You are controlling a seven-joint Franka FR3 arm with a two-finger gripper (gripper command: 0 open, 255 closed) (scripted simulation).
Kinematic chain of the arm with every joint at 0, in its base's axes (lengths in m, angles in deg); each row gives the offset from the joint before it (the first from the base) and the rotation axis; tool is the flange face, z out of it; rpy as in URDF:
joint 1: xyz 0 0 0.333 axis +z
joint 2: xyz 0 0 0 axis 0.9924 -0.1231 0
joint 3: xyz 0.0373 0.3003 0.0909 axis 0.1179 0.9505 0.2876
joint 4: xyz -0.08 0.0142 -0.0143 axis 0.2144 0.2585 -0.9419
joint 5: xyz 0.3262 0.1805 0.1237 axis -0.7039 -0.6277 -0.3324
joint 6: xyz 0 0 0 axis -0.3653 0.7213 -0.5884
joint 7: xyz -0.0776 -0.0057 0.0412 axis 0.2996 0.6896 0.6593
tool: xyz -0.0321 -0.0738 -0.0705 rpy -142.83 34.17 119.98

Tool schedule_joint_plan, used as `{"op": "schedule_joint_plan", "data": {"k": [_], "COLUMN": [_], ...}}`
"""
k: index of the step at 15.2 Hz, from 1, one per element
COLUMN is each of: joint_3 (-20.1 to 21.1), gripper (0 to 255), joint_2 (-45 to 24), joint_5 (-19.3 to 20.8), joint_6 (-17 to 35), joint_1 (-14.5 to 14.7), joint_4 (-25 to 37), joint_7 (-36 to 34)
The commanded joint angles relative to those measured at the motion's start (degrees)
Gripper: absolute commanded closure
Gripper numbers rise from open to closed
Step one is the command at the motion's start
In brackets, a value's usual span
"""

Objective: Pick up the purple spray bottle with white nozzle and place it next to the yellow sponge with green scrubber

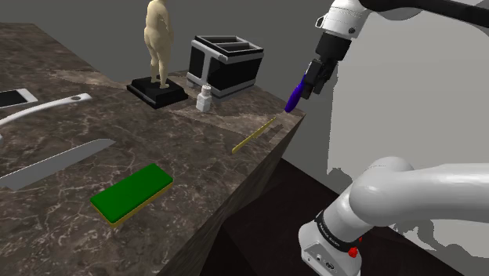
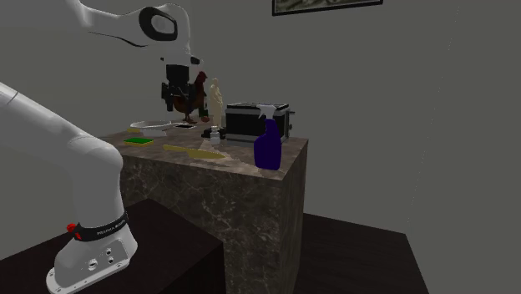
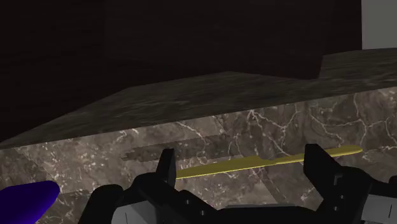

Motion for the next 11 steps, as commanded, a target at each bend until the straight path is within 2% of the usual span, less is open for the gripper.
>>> {"op": "schedule_joint_plan", "data": {"k": [1, 11], "joint_3": [0.0, 2.7], "gripper": [0, 0], "joint_2": [0.0, -9.91], "joint_5": [0.0, 5.23], "joint_6": [0.0, 22.26], "joint_1": [0.0, -10.33], "joint_4": [0.0, -3.06], "joint_7": [0.0, -20.25]}}
